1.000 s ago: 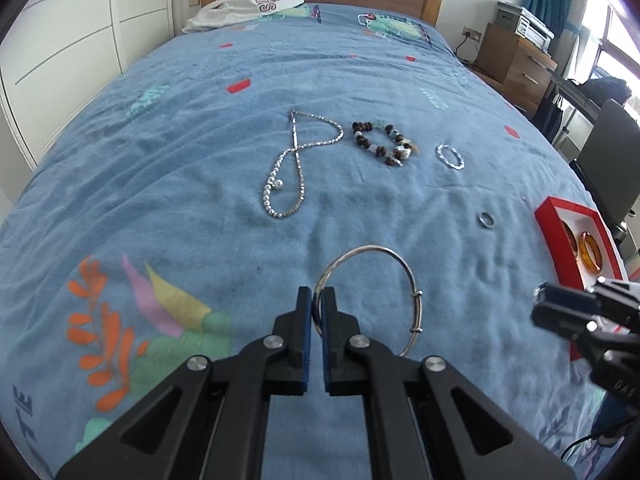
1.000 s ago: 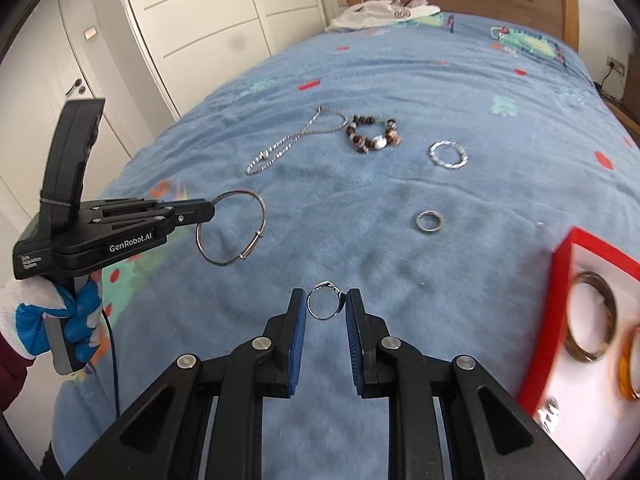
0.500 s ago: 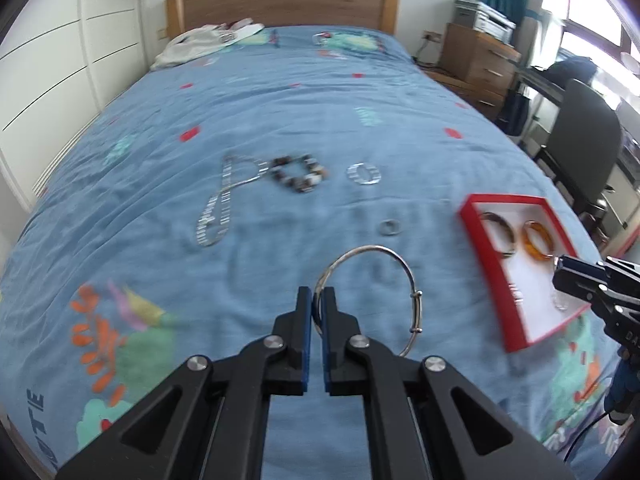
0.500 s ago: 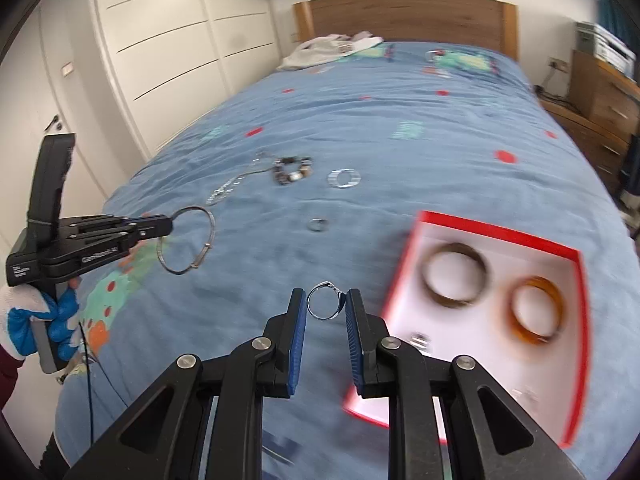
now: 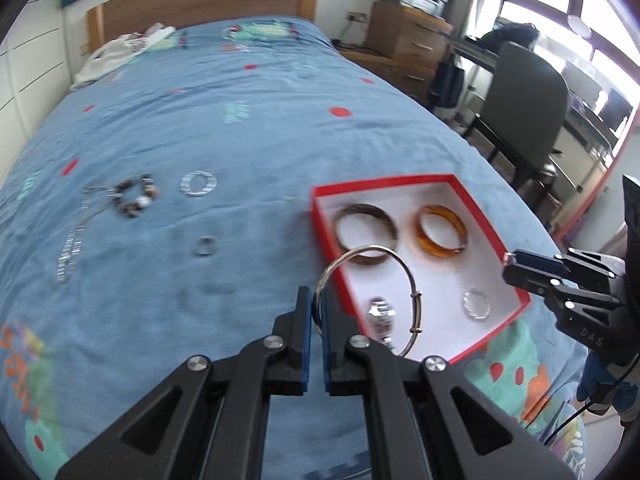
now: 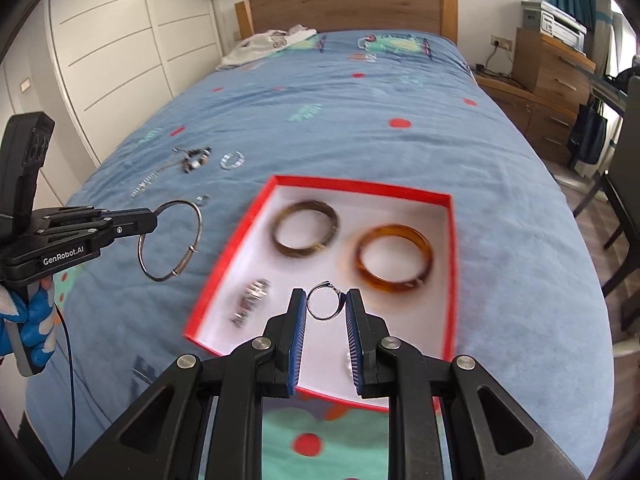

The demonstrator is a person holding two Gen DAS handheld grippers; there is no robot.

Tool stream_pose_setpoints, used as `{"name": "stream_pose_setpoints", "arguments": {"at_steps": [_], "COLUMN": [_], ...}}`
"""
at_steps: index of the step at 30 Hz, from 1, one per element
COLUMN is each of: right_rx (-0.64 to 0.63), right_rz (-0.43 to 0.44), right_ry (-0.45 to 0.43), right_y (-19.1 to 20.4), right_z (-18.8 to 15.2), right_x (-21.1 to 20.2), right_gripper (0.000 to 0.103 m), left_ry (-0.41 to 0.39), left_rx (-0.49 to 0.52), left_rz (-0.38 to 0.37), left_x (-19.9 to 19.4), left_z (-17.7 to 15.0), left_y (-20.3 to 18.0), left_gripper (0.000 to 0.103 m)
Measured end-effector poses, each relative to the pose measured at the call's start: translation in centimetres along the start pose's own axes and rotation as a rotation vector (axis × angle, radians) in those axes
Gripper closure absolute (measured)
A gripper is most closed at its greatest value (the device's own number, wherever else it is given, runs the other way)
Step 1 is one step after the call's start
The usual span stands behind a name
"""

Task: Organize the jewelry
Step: 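Carry the silver bangle and ring over the red box and lower them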

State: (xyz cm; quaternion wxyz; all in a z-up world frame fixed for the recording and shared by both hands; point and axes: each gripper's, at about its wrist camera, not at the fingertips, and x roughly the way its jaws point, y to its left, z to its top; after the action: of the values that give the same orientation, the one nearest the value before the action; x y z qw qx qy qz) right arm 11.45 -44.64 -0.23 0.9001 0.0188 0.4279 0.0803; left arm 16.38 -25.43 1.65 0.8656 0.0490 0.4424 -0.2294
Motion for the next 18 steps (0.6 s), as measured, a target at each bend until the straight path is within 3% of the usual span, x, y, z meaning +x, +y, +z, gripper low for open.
{"name": "stream_pose_setpoints", "arguments": {"at_steps": [8, 18], "right_rx": [0.010, 0.001], "right_rz": [0.014, 0.030], "right_ry": [0.041, 0.090], "right_y": [-2.6, -3.6], "right_z": [-1.0, -1.1], "right_x": [2.0, 5.1], "right_gripper": [0.083, 0.083], "left_ry": [0.070, 0.123], "left_rx": [0.072, 0.133], "left_rz": [-0.026, -0.021], "left_x": [4.7, 8.4], "left_z": [-0.1, -0.2], "left_y": [-3.8, -5.2], "left_gripper": [0.099, 0.099]}}
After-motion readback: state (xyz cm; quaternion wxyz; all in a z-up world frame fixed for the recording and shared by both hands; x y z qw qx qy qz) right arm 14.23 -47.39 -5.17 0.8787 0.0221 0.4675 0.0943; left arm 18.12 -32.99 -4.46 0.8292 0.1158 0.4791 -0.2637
